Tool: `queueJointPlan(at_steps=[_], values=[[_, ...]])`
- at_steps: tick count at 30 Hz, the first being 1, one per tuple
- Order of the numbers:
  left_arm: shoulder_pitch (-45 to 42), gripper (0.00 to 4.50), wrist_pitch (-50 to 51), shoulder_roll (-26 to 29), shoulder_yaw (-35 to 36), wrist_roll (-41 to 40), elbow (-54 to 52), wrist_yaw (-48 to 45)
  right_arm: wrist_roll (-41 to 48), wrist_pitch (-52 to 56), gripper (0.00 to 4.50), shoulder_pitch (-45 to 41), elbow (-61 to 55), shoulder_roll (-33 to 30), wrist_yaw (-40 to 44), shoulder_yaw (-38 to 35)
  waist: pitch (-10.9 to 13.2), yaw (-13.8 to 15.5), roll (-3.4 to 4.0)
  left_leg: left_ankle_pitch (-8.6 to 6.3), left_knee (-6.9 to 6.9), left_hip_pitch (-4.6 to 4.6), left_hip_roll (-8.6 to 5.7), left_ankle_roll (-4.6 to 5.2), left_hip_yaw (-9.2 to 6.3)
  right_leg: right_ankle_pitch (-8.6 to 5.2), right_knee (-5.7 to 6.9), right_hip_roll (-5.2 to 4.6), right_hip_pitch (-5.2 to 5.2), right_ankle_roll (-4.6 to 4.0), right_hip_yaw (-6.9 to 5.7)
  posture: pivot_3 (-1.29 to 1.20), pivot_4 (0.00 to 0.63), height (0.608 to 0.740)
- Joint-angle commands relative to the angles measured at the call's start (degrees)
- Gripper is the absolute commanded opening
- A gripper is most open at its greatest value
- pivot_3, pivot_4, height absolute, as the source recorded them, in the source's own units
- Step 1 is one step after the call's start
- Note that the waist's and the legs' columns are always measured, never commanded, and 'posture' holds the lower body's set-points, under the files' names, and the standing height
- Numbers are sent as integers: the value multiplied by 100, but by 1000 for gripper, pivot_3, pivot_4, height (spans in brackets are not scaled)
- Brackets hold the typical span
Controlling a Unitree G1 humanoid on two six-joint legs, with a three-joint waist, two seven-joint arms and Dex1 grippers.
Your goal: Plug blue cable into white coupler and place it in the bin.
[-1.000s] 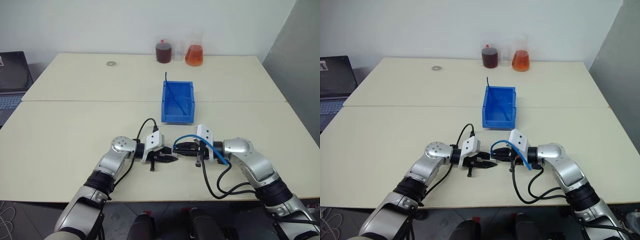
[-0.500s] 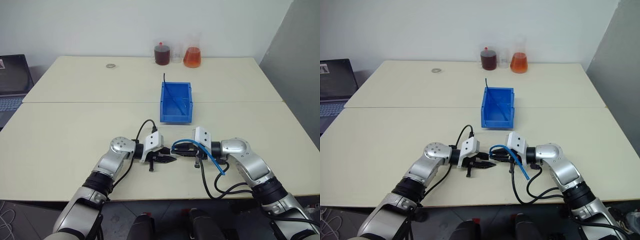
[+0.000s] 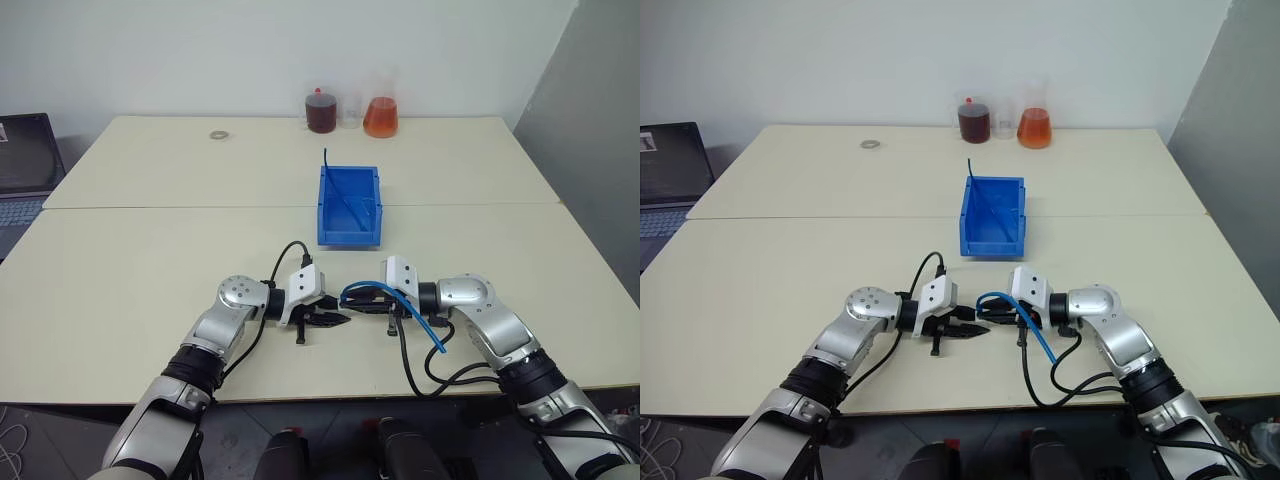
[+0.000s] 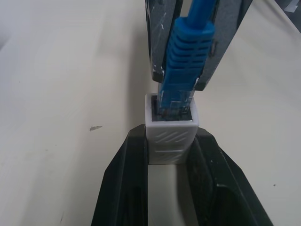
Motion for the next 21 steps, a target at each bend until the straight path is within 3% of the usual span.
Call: queueJointPlan(at_steps=[1,16,18,19,21], values=[[-135,783,-90,11,166,-87,-136,-60,-613,163,213,257,704,-164,69,370,0,0,0,0,0,0,0,0,0,0,0,0,0,0,0,0,150,740],[-82,783,-21,36,220,-150,-241,-35,-431,317,213,78,868,-26,65,186,-3,-26,0,0,0,5,0,0,0,0,0,0,4,0,1,0,150,740],[-53,1491,71,87,293,-265,-404,-76,-219,574,213,82,603,-30,-4,-28,-3,-32,0,0,0,5,0,0,-1,0,0,0,4,1,0,0,150,740],[-34,1509,139,139,339,-319,-524,-89,-84,768,213,89,413,-31,-64,-158,-3,-35,0,0,0,5,0,0,-1,0,0,0,4,1,0,0,150,740],[31,2074,434,268,551,-469,-927,43,249,1273,213,139,-144,-60,-216,-464,-2,-32,0,0,0,3,0,0,-4,0,0,-1,5,1,-1,0,150,740]])
